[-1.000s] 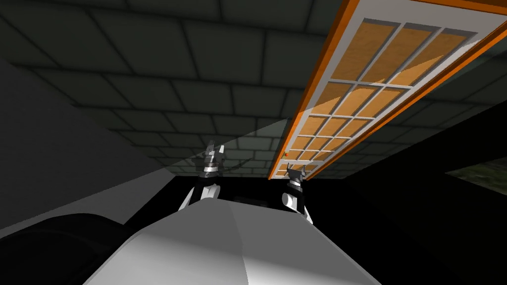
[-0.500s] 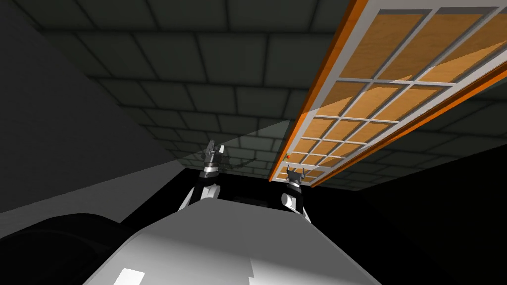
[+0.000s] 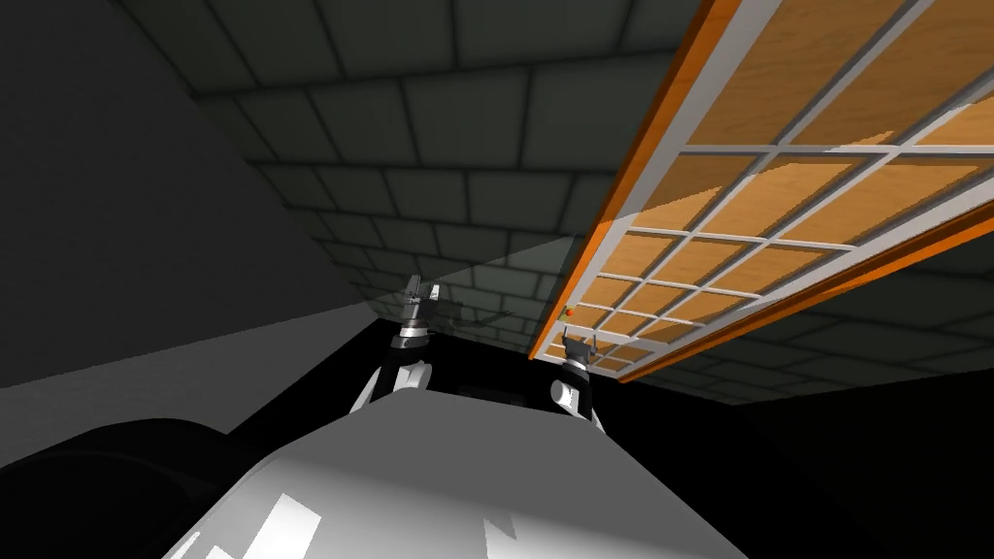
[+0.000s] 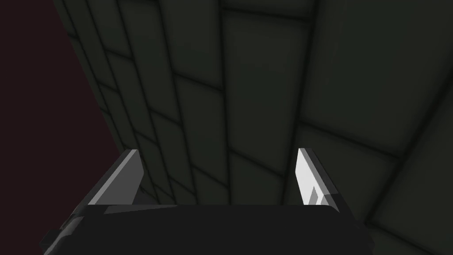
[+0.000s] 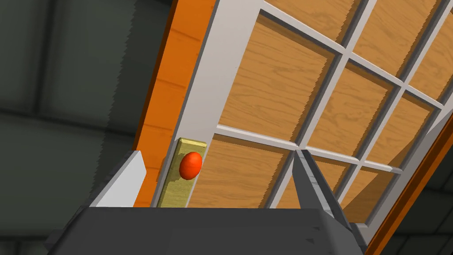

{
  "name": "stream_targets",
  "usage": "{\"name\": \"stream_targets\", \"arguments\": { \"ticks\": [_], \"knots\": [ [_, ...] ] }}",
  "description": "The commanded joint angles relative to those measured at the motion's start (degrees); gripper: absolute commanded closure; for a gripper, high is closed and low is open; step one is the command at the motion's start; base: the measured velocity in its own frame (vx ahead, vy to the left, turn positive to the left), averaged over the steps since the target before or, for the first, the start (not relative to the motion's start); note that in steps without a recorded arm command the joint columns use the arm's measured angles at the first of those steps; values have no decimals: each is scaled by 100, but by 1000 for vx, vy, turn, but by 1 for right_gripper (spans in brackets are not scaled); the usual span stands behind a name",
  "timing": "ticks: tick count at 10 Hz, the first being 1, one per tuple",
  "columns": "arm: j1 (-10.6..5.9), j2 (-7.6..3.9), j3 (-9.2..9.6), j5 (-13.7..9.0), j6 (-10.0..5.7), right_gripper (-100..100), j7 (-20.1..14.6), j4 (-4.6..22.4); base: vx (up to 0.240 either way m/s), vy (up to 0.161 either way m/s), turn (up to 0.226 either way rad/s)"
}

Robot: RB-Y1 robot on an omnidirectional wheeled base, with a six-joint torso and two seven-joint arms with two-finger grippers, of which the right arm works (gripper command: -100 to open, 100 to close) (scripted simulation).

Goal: Pull the door open

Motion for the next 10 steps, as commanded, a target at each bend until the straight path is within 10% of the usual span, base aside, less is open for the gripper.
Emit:
{"name": "stream_targets", "arguments": {
  "ticks": [1, 10],
  "knots": [
    [-88, -20, -26, -102, -48, -100, -170, 233, -25, -127, 242],
    [-494, -35, -122, -641, -321, -100, -1021, 1470, -43, -132, 225]
  ]
}}
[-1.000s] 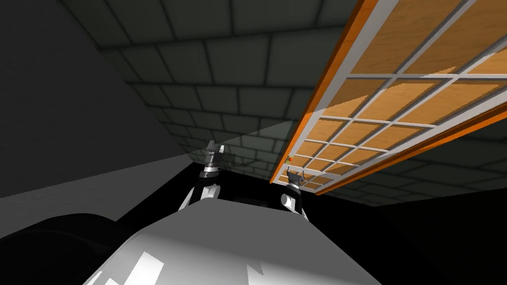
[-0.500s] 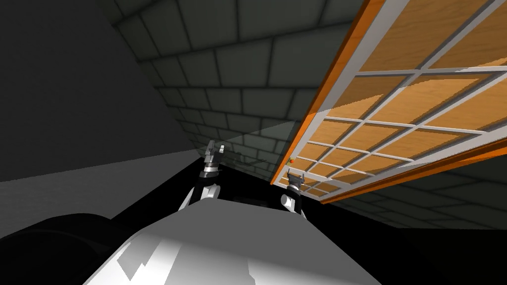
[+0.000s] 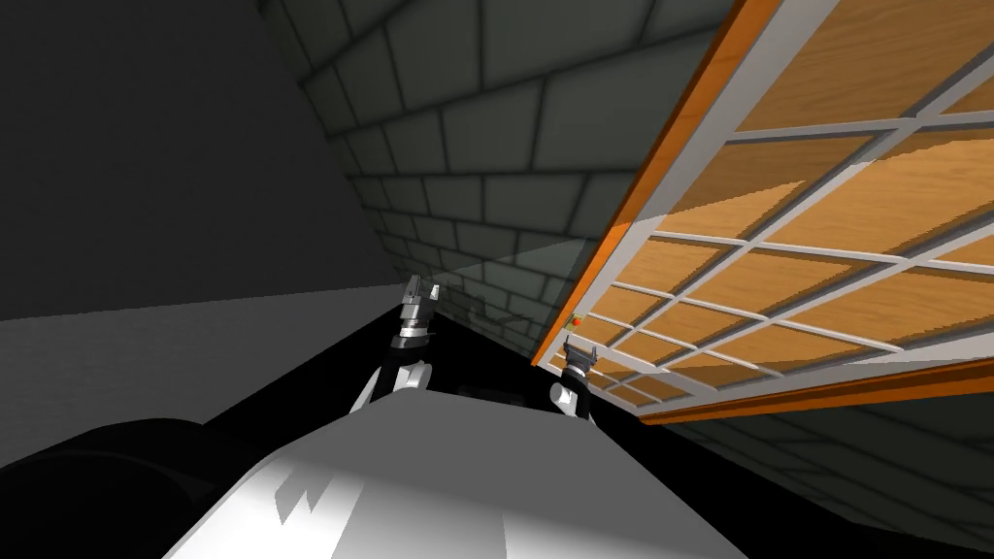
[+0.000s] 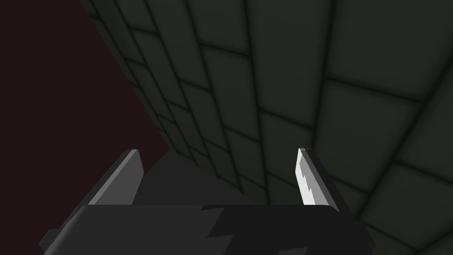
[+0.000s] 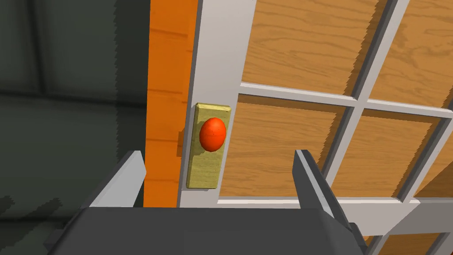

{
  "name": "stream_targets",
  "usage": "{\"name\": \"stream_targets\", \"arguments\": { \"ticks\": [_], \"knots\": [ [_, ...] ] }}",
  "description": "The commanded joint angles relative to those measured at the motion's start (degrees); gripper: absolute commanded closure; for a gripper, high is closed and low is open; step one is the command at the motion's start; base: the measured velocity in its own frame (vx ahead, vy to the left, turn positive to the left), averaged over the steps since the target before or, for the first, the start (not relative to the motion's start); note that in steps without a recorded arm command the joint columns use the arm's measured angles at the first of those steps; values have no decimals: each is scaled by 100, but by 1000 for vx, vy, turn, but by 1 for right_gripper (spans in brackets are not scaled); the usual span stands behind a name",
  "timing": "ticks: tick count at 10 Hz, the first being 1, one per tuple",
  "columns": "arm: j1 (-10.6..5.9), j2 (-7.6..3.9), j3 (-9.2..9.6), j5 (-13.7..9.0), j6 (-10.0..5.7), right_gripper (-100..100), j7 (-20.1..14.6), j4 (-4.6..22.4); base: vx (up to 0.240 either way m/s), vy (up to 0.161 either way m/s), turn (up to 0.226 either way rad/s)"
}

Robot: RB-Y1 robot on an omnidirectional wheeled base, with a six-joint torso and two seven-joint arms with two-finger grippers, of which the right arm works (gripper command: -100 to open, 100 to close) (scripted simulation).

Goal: Pull the door open

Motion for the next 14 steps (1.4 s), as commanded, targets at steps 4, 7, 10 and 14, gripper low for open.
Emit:
{"name": "stream_targets", "arguments": {
  "ticks": [4, 7, 10, 14],
  "knots": [
    [-142, -2, -28, -171, -104, -100, -292, 426, -40, -92, 144],
    [-240, -2, -51, -301, -170, -100, -497, 723, -43, -85, 200],
    [-346, -1, -76, -443, -242, -100, -721, 1049, -69, -119, 251],
    [-486, 2, -109, -628, -336, -100, -1014, 1474, -60, -103, 249]
  ]
}}
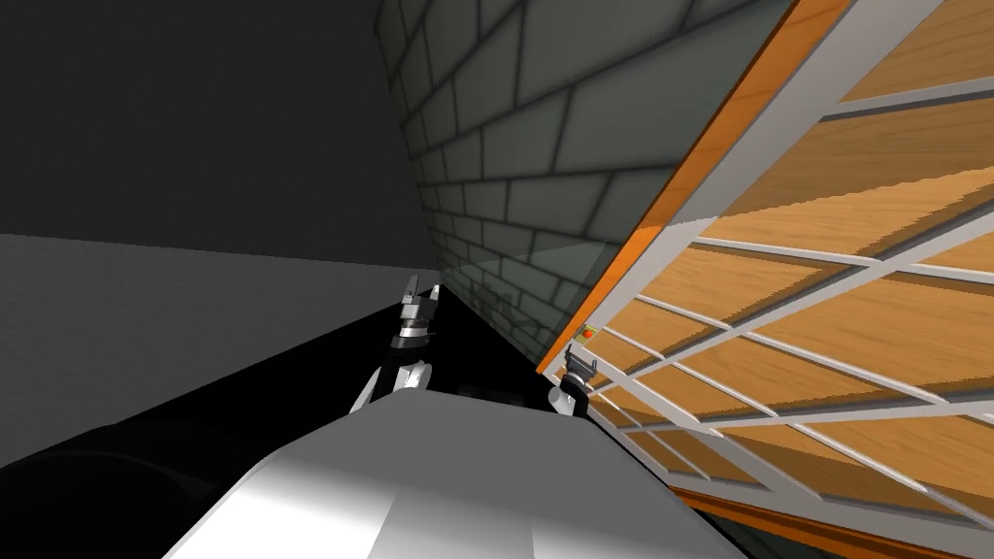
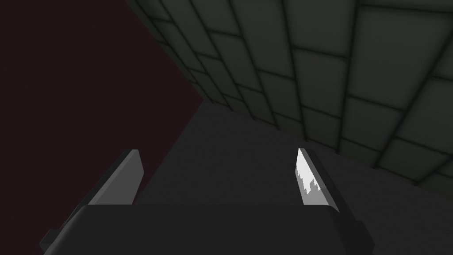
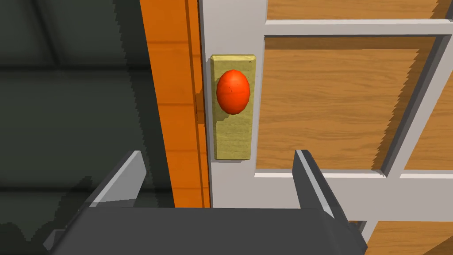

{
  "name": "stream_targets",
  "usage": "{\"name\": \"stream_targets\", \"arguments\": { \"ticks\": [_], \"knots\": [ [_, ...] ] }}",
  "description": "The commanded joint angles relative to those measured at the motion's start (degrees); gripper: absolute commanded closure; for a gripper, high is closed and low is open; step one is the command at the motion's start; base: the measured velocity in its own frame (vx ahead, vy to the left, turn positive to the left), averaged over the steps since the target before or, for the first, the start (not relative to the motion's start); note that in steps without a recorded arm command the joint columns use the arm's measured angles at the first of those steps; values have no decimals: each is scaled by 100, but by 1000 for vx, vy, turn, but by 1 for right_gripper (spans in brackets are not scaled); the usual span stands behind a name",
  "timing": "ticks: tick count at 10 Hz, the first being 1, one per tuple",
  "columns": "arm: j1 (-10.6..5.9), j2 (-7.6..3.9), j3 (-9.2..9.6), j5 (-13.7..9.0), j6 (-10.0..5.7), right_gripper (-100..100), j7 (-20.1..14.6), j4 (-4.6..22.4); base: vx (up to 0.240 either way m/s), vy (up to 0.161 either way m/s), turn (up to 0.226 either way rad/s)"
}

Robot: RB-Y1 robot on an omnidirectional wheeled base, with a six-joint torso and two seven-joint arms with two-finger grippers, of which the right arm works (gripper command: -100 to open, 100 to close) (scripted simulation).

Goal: Pull the door open

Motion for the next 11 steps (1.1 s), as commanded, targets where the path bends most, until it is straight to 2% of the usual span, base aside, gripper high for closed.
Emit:
{"name": "stream_targets", "arguments": {
  "ticks": [1, 2, 3, 4, 5, 6, 7, 11],
  "knots": [
    [-38, 3, -18, -84, -16, -100, -117, 139, -55, -120, 264],
    [-26, 13, -13, -51, -9, -100, -55, 78, -24, -56, 50],
    [46, -99, 12, -55, -39, -100, -227, 126, 90, 11, -1],
    [76, -144, 23, -55, -50, -100, -291, 142, 155, -9, 7],
    [147, -252, 48, -53, -77, -100, -444, 179, 183, -14, 18],
    [187, -312, 62, -52, -93, -100, -529, 200, 168, 6, 10],
    [274, -445, 93, -50, -126, -100, -716, 247, 163, -11, 9],
    [461, -727, 158, -46, -197, -100, -1117, 346, 117, -5, 7]
  ]
}}
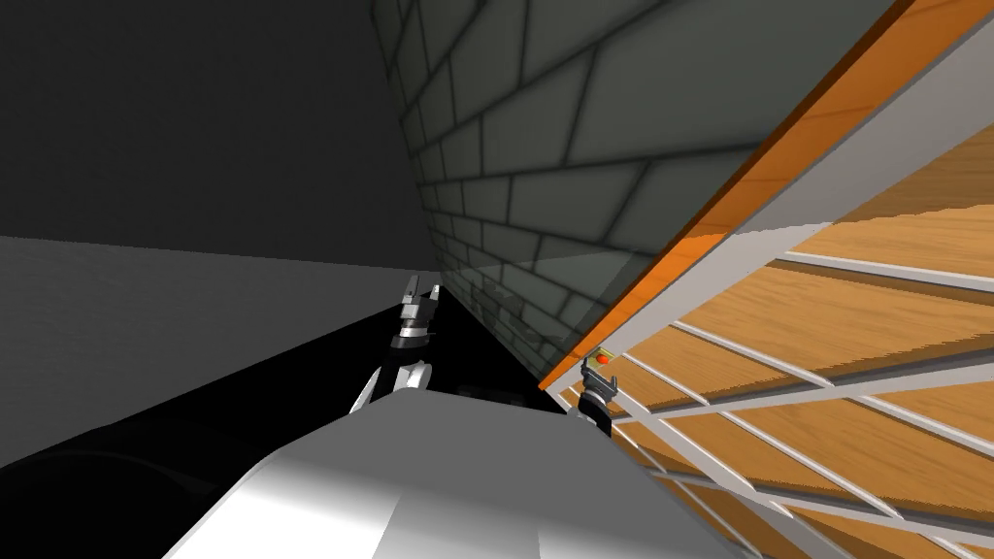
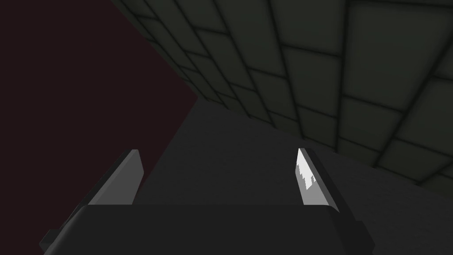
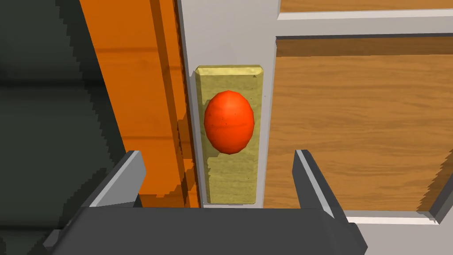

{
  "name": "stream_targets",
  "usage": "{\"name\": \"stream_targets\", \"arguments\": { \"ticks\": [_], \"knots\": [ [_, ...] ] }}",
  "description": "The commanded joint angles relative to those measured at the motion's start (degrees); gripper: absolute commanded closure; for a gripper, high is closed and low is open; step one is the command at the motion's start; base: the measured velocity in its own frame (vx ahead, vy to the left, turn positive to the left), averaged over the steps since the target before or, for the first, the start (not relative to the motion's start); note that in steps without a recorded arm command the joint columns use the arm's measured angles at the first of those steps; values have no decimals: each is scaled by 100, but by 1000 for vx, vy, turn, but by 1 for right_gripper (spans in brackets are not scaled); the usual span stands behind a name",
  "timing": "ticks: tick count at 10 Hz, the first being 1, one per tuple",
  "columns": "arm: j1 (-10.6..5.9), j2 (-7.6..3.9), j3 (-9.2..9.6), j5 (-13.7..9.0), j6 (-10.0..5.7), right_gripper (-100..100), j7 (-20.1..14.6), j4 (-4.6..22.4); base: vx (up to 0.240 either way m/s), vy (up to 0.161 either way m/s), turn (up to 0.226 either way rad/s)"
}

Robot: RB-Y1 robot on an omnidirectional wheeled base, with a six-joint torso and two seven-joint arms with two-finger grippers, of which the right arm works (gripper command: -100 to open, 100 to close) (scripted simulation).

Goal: Pull the door open

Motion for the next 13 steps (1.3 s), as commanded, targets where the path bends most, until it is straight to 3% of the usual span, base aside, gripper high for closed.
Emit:
{"name": "stream_targets", "arguments": {
  "ticks": [1, 3, 6, 7, 9, 10, 11, 13],
  "knots": [
    [73, -117, 28, 2, -31, -100, -173, 48, 91, -4, 6],
    [119, -185, 44, 3, -48, -100, -270, 72, 47, -5, 3],
    [309, -473, 111, 7, -120, -100, -678, 172, 129, -8, 10],
    [309, -473, 111, 7, -120, -100, -678, 172, 118, -7, -7],
    [393, -601, 141, 9, -152, -100, -859, 217, 101, 10, -7],
    [419, -519, 156, 17, -139, -100, -788, 211, 29, 14, -26],
    [419, -519, 156, 17, -139, 100, -788, 211, -20, 15, 26],
    [419, -519, 156, 17, -139, 100, -788, 211, -12, -4, -3]
  ]
}}
